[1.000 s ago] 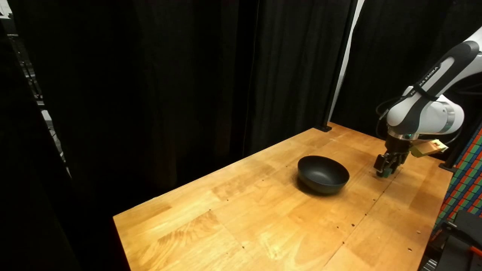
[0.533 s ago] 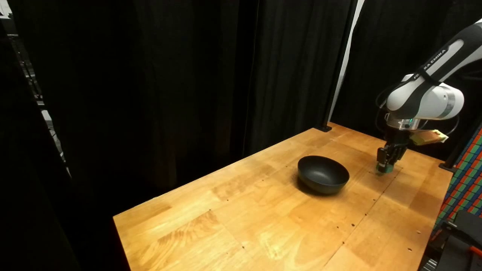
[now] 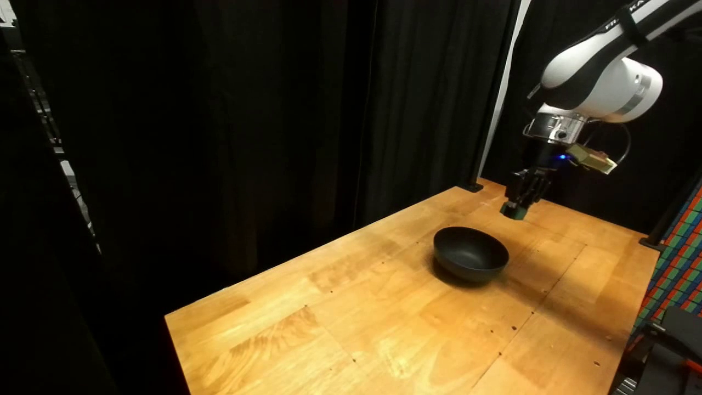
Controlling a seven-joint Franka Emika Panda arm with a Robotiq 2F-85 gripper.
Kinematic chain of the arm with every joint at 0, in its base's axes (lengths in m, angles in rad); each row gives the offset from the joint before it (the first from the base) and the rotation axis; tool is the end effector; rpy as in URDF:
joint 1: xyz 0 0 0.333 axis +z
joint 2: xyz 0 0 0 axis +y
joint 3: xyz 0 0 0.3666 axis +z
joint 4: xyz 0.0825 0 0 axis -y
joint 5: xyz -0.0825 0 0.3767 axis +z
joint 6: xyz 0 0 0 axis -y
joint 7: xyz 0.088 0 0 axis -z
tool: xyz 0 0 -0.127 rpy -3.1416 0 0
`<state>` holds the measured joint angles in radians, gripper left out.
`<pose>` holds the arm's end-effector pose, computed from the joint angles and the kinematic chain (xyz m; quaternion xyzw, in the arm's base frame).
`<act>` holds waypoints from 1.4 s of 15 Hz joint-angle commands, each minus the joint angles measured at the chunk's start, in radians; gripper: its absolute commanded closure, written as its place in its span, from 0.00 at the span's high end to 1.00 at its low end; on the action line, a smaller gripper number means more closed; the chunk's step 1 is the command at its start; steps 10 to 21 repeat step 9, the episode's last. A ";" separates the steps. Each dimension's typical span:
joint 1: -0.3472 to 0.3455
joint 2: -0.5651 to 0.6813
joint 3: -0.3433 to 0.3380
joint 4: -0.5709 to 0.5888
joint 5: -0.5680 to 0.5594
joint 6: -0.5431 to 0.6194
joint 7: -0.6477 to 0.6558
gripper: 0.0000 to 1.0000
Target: Put the green block inside the bowl
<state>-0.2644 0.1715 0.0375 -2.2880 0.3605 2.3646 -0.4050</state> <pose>0.5109 -0.1086 0.3062 -0.9903 0.0459 0.0066 0.1312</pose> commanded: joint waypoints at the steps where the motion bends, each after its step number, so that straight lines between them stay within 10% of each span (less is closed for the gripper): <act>1: 0.086 -0.057 0.004 -0.017 0.057 -0.023 0.018 0.69; 6: 0.108 -0.112 -0.043 -0.050 0.043 -0.121 0.068 1.00; 21: 0.068 -0.181 -0.128 -0.144 0.035 -0.182 0.106 1.00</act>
